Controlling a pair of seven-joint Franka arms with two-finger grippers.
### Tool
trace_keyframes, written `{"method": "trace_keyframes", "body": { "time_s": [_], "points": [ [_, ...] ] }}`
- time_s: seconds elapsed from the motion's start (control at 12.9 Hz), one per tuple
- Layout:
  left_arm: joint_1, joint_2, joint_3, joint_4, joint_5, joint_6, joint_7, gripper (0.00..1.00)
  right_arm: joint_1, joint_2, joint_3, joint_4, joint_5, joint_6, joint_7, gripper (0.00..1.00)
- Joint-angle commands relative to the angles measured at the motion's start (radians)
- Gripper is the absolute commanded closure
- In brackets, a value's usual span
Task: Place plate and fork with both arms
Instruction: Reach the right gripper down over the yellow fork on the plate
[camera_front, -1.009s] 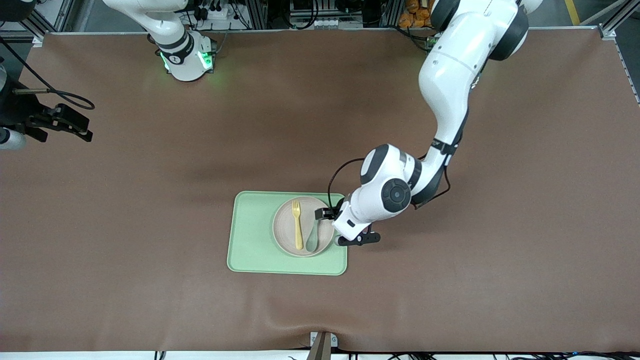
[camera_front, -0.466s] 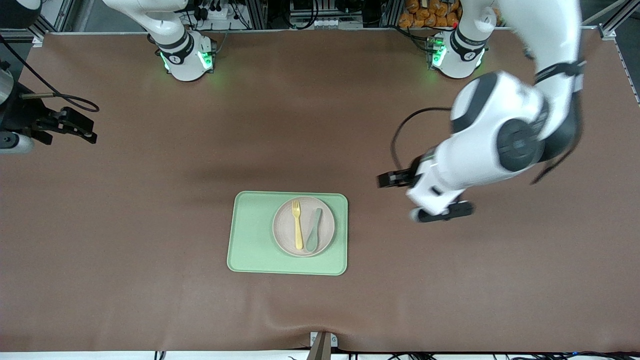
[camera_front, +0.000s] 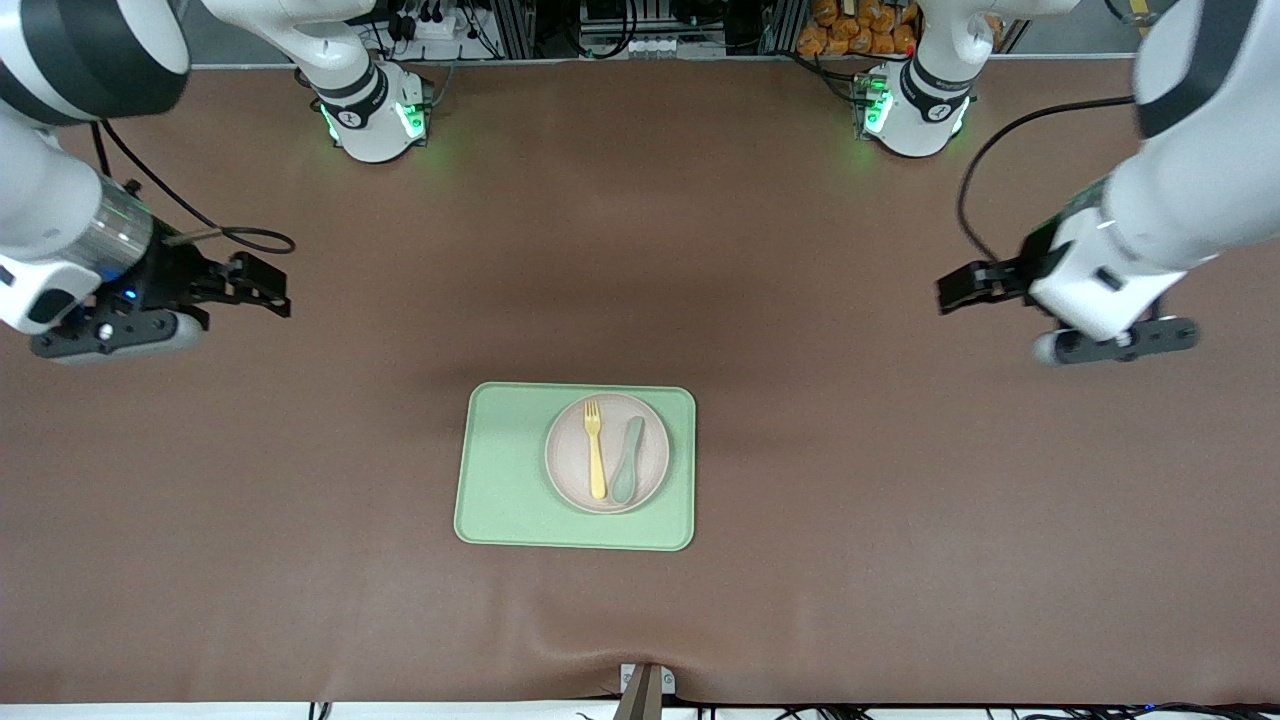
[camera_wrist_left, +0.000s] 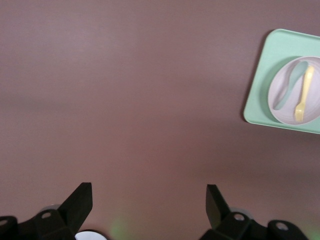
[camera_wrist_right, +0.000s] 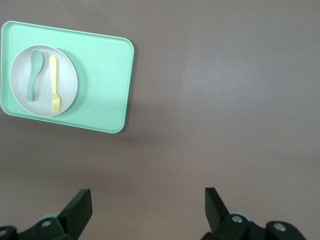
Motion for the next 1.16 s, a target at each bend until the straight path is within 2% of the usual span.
{"method": "trace_keyframes", "body": {
  "time_s": [0.0,0.08,0.23,0.47,0.54,0.7,0.85,1.09],
  "points": [
    [0.053,-0.092,-0.010,-0.092,0.021,0.018,0.025,0.00,0.068,0.149,-0.006,0.168,0.013,-0.001,0.103,0.00],
    [0.069,-0.109,-0.011,-0.099,0.027,0.018,0.058,0.00,0.103,0.199,-0.007,0.220,0.011,0.030,0.151,0.00],
    [0.090,-0.119,-0.011,-0.110,0.029,0.022,0.088,0.00,0.151,0.266,-0.007,0.254,0.011,0.097,0.232,0.00],
    [0.093,-0.204,-0.010,-0.240,0.041,0.120,0.149,0.00,0.228,0.350,-0.009,0.256,0.008,0.244,0.358,0.00],
    [0.101,-0.210,-0.007,-0.254,0.041,0.134,0.173,0.00,0.239,0.378,-0.009,0.258,0.010,0.283,0.366,0.00],
    [0.109,-0.199,-0.007,-0.222,0.051,0.131,0.172,0.00,0.281,0.445,-0.009,0.288,0.008,0.314,0.384,0.00],
    [0.107,-0.199,-0.007,-0.204,0.084,0.117,0.172,0.00,0.331,0.537,-0.014,0.366,-0.001,0.327,0.479,0.00],
    [0.110,-0.207,-0.008,-0.205,0.085,0.120,0.177,0.00,0.369,0.625,-0.017,0.380,-0.039,0.424,0.498,0.00]
  ]
}}
